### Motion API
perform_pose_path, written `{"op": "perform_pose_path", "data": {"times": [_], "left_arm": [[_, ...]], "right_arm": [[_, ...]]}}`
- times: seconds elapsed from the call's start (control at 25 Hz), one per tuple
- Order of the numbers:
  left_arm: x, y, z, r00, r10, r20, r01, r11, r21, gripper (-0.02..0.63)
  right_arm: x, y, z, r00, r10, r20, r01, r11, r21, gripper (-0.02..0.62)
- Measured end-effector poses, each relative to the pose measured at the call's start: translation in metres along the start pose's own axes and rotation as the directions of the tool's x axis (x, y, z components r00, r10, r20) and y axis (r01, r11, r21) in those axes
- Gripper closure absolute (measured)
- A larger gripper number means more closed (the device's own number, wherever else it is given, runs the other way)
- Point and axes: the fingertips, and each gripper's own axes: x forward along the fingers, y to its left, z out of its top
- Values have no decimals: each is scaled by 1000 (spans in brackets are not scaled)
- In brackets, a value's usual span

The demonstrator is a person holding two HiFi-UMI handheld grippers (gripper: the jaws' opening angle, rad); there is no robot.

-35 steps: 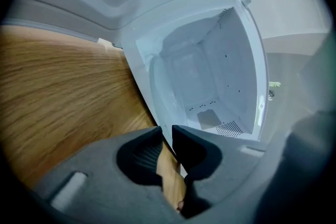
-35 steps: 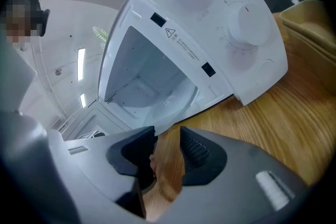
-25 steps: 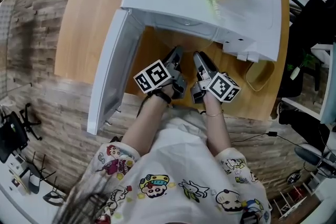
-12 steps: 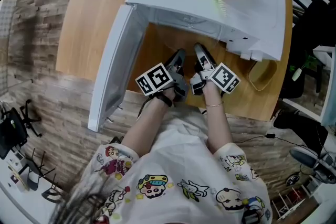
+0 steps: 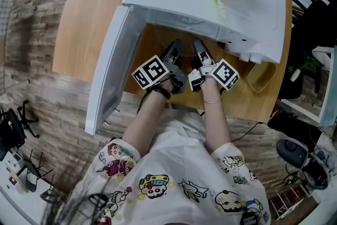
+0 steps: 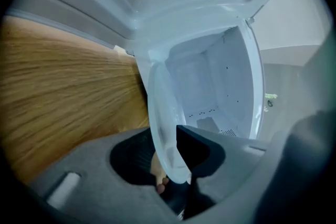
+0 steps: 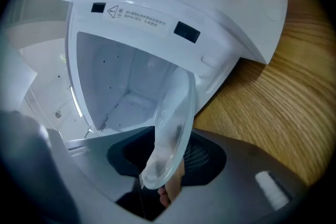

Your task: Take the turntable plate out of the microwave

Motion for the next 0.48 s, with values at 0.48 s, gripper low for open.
{"op": "perform_pose_path", "data": {"times": [0.48], "left_arm": [[25, 2, 16, 1000, -1, 9, 1, 1000, -1, 496]], "right_arm": [[16, -4, 8, 1000, 29, 10, -30, 994, 106, 512]]}}
